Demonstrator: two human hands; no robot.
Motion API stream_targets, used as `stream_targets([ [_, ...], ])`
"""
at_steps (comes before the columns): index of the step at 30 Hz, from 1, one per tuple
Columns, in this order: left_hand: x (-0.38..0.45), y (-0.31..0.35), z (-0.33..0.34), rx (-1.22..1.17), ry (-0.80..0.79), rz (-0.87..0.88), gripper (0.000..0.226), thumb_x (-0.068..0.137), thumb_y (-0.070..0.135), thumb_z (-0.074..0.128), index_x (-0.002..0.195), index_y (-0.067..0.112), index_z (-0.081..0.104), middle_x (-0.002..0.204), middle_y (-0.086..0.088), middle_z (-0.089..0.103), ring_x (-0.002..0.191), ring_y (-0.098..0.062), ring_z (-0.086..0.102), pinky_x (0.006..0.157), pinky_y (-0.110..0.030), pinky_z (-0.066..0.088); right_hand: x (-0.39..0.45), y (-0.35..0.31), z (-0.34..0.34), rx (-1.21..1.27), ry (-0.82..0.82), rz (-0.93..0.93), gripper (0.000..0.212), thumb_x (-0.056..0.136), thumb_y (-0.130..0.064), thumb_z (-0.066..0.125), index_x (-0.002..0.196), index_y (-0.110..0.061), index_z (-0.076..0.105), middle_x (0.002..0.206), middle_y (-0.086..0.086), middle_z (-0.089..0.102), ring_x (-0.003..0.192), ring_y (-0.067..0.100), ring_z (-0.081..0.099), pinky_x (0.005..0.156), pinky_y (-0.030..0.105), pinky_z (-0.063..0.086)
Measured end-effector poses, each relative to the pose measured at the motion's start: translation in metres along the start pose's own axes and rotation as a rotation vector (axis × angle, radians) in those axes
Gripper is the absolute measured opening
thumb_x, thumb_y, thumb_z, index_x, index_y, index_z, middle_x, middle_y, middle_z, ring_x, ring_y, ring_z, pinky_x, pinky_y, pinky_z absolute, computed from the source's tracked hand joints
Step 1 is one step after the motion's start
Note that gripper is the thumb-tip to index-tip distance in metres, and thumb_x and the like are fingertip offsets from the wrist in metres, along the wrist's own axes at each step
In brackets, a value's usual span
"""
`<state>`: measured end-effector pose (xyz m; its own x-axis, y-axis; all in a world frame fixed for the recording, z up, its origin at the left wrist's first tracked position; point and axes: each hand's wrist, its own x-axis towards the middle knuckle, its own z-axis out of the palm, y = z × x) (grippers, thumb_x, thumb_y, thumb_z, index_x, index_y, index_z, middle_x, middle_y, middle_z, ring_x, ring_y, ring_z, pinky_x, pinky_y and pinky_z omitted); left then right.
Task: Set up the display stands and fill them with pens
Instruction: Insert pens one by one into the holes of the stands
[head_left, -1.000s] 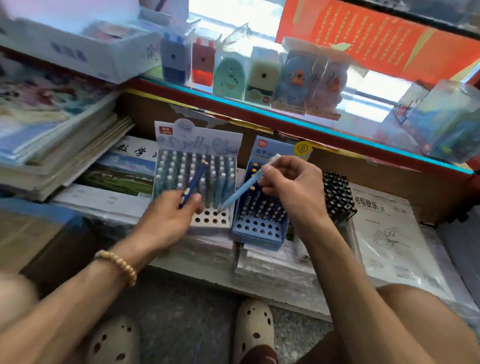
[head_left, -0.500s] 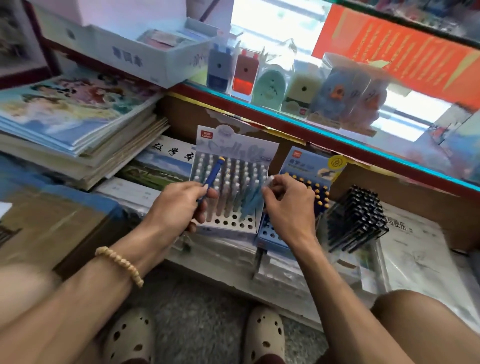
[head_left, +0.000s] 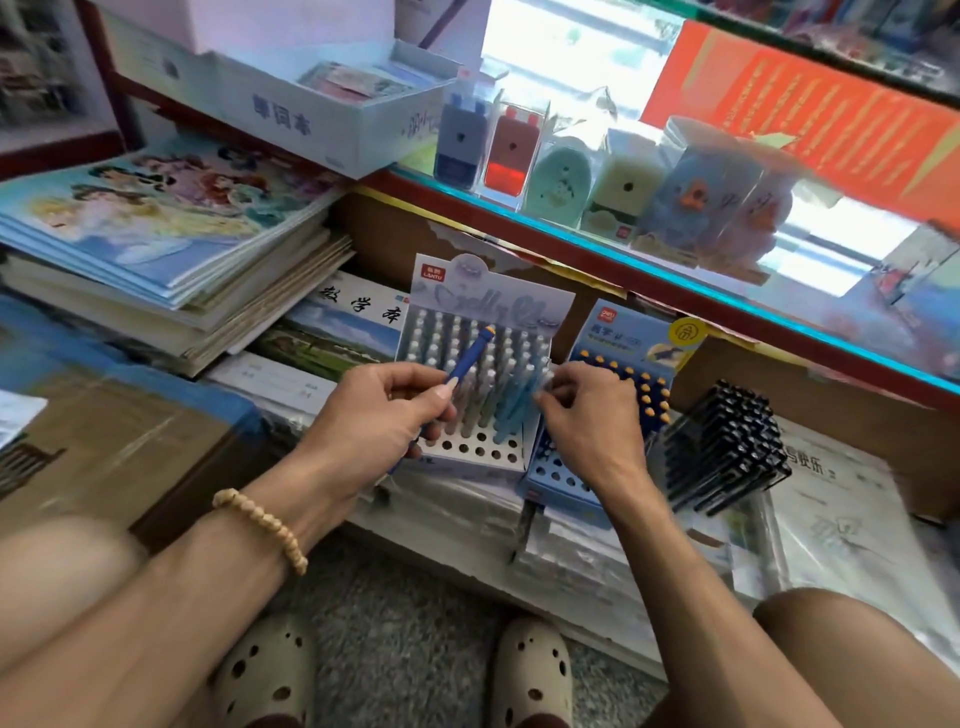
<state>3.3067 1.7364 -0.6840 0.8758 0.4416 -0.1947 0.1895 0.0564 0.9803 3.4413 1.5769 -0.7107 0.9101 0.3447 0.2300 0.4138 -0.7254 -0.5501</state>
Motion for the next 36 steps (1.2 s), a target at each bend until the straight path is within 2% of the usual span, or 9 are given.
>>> stream_targets([
  [5, 0.001, -0.002, 0.003, 0.003, -0.02, 0.01, 0.012, 0.093, 0.01, 0.064, 0.101, 0.017, 0.068, 0.084, -0.002, 0.075, 0.075, -0.01, 0.066, 0.07, -0.026, 0.054, -0.006, -0.008, 0.014, -0.126, -0.007, -0.026, 0.009, 0.094, -0.021, 0.065, 0.096, -0.016, 0.071, 0.083, 0.003, 0.073, 0.078, 0.023, 0.068, 0.072, 0.042, 0.059],
  [9, 0.001, -0.006, 0.002, 0.011, -0.024, 0.021, 0.015, 0.088, 0.007, 0.069, 0.102, 0.013, 0.068, 0.089, -0.003, 0.073, 0.076, -0.006, 0.068, 0.067, -0.019, 0.052, -0.007, -0.012, 0.019, -0.069, 0.01, -0.028, 0.01, 0.096, -0.019, 0.063, 0.099, -0.012, 0.07, 0.083, 0.002, 0.071, 0.073, 0.016, 0.065, 0.071, 0.033, 0.058],
  [13, 0.0, -0.007, 0.008, 0.02, -0.029, 0.04, 0.014, 0.088, 0.008, 0.068, 0.101, 0.014, 0.068, 0.093, -0.004, 0.072, 0.084, -0.011, 0.069, 0.066, -0.015, 0.052, -0.012, -0.01, 0.011, -0.03, 0.056, -0.014, 0.015, 0.093, -0.024, 0.067, 0.101, -0.012, 0.071, 0.088, -0.004, 0.072, 0.074, 0.007, 0.062, 0.071, 0.025, 0.055],
  [16, 0.001, -0.006, 0.012, 0.025, -0.04, 0.051, 0.013, 0.09, 0.009, 0.067, 0.101, 0.015, 0.068, 0.091, -0.003, 0.074, 0.084, -0.012, 0.069, 0.074, -0.02, 0.052, -0.019, -0.018, -0.003, 0.212, 0.158, -0.038, 0.012, 0.093, -0.027, 0.066, 0.094, -0.016, 0.072, 0.083, -0.008, 0.071, 0.072, 0.005, 0.064, 0.068, 0.025, 0.055],
  [19, 0.003, -0.008, 0.015, 0.041, -0.087, 0.053, 0.011, 0.092, 0.014, 0.065, 0.101, 0.018, 0.069, 0.088, 0.001, 0.075, 0.086, -0.012, 0.069, 0.078, -0.026, 0.053, -0.027, -0.029, -0.024, 0.65, -0.05, 0.092, 0.008, 0.093, -0.024, 0.068, 0.093, -0.017, 0.071, 0.083, 0.004, 0.073, 0.062, 0.011, 0.066, 0.056, 0.02, 0.051],
  [22, 0.004, -0.008, 0.026, 0.085, -0.194, 0.075, 0.011, 0.095, 0.017, 0.061, 0.099, 0.02, 0.071, 0.086, 0.002, 0.076, 0.078, -0.01, 0.067, 0.071, -0.024, 0.052, -0.031, -0.025, -0.038, 0.768, -0.162, 0.129, 0.006, 0.09, -0.015, 0.072, 0.094, -0.011, 0.071, 0.077, 0.003, 0.073, 0.061, 0.012, 0.066, 0.058, 0.022, 0.053],
  [25, 0.004, -0.007, 0.041, 0.072, -0.301, 0.083, 0.014, 0.097, 0.015, 0.057, 0.098, 0.017, 0.071, 0.083, -0.002, 0.075, 0.071, -0.009, 0.065, 0.065, -0.017, 0.052, -0.032, -0.014, -0.047, 0.851, -0.165, 0.173, 0.006, 0.09, -0.009, 0.071, 0.085, -0.012, 0.07, 0.07, 0.002, 0.071, 0.061, 0.013, 0.065, 0.058, 0.024, 0.053],
  [29, 0.005, -0.006, 0.057, 0.07, -0.389, 0.073, 0.016, 0.098, 0.017, 0.056, 0.101, 0.015, 0.071, 0.086, -0.004, 0.075, 0.076, -0.012, 0.068, 0.066, -0.017, 0.054, -0.037, -0.001, -0.061, 0.857, -0.132, 0.174, 0.008, 0.09, -0.008, 0.069, 0.083, -0.011, 0.068, 0.067, 0.002, 0.07, 0.06, 0.013, 0.066, 0.057, 0.023, 0.054],
  [36, 0.014, -0.024, 0.077, 0.843, -0.31, 0.363, 0.018, 0.094, 0.04, 0.062, 0.1, 0.026, 0.071, 0.091, 0.014, 0.068, 0.085, -0.002, 0.062, 0.082, -0.032, 0.056, -0.035, 0.037, -0.079, 0.639, 0.266, 0.204, 0.003, 0.09, -0.012, 0.071, 0.09, -0.009, 0.07, 0.08, 0.009, 0.072, 0.066, 0.018, 0.069, 0.065, 0.028, 0.059],
])
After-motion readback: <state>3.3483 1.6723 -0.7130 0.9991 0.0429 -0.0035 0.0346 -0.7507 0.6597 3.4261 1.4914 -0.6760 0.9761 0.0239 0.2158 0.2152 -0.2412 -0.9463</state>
